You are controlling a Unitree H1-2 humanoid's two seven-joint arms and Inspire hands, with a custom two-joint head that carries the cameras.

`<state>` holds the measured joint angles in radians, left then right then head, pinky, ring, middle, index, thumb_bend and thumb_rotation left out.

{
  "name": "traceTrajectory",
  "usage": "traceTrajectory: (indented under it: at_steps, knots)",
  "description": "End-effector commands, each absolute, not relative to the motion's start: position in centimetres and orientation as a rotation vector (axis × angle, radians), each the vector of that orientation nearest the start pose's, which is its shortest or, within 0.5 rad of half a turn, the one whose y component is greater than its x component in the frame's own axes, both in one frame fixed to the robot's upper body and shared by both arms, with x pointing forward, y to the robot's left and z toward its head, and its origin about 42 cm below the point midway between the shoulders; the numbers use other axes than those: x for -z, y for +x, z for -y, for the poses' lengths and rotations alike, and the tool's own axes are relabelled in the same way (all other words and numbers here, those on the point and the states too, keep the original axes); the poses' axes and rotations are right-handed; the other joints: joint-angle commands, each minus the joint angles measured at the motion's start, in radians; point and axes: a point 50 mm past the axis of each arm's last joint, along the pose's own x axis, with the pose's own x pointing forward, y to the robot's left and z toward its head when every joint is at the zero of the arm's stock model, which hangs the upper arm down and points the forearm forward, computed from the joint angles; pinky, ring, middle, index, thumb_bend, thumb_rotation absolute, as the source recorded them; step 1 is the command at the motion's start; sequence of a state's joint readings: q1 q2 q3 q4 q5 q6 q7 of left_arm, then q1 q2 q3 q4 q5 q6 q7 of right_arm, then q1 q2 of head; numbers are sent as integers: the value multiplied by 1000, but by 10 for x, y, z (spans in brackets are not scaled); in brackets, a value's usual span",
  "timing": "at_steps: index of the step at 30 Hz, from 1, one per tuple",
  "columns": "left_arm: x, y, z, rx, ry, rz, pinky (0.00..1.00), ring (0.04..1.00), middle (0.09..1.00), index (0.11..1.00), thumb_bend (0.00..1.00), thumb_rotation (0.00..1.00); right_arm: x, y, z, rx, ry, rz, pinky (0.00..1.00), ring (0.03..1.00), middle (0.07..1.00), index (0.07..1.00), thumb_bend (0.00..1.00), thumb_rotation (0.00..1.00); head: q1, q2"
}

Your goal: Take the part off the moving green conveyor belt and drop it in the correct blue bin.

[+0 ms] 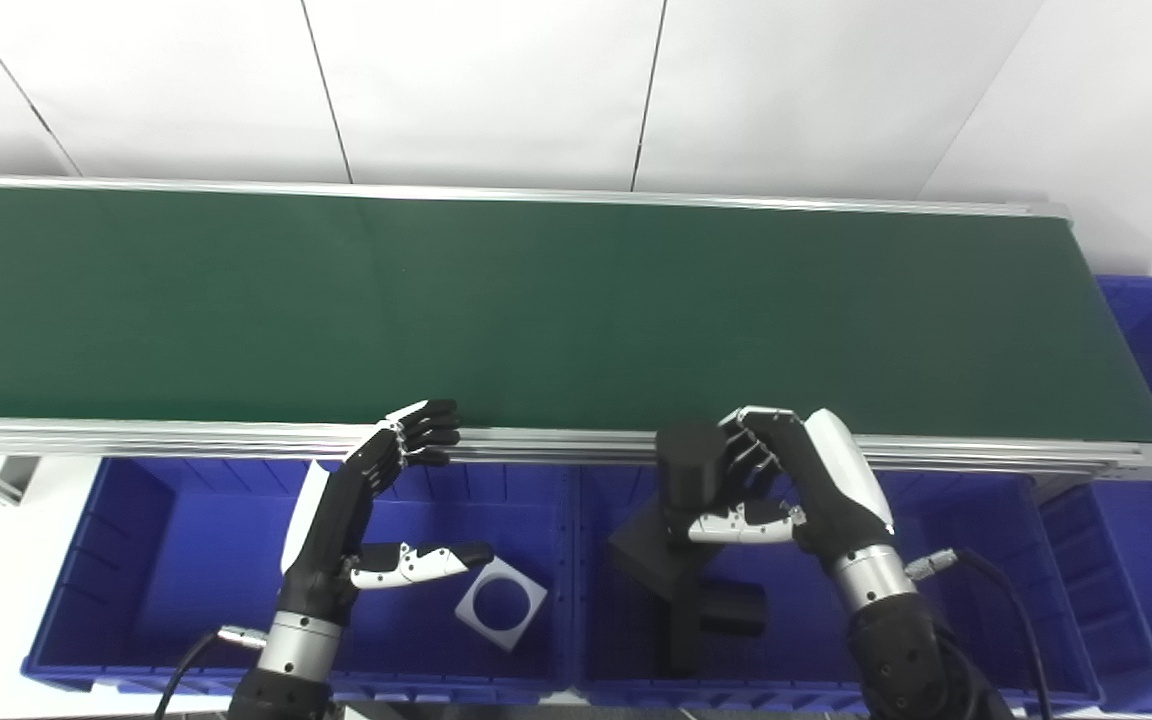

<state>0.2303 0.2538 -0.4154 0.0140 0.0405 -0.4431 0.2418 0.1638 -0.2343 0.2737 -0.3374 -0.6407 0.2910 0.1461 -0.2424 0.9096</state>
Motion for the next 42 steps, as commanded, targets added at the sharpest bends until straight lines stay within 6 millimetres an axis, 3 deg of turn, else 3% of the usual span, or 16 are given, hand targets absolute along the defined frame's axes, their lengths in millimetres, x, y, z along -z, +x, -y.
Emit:
traceTrajectory:
  at_steps: [1,7,11,12,13,14,15,19,26,30,35,42]
  knots:
    - [-68,181,-203,196,112,223,654,720,761,771,877,280,-126,225,214,-247,-895,-61,342,419,486,492,518,0,3,-1]
    - [-69,181,-206,205,121,225,657,720,761,773,874,282,-106,235,206,-301,-1026,-87,310,378,483,492,519,0,6,0]
    - [-69,181,-207,210,120,222,654,718,760,771,881,282,-95,244,196,-332,-1076,-140,324,404,485,493,518,0,3,1]
    - [-69,181,-208,213,121,221,654,717,761,771,881,279,-92,245,193,-342,-1090,-157,387,483,467,533,515,1,8,-3]
    - [-68,181,-208,216,123,220,654,716,761,771,881,278,-90,246,190,-346,-1105,-166,392,490,467,535,515,1,9,-6]
    - [-68,181,-208,219,124,219,656,718,762,773,879,280,-88,245,188,-346,-1115,-170,426,549,610,653,561,43,9,-6]
    - [-68,180,-208,220,125,218,657,719,763,774,879,281,-88,245,187,-345,-1121,-171,457,595,691,717,591,70,9,-6]
    - [-67,179,-208,222,129,216,657,722,768,776,876,282,-92,237,186,-317,-1153,-118,572,712,798,794,655,169,11,-11]
    - [-68,179,-208,242,132,214,665,729,777,783,871,293,-112,217,184,-217,-946,-73,641,788,848,838,687,273,23,-14]
    - [-68,180,-207,256,141,218,668,735,781,790,866,294,-119,203,177,-159,-748,-46,591,746,848,856,711,285,23,-14]
    - [-71,182,-206,272,140,228,671,743,790,793,863,292,-127,184,171,-62,-553,62,623,743,826,879,709,379,20,-13]
    - [-71,188,-204,315,116,231,705,773,808,814,851,289,-118,170,167,-102,-340,56,651,753,824,912,694,521,31,-23]
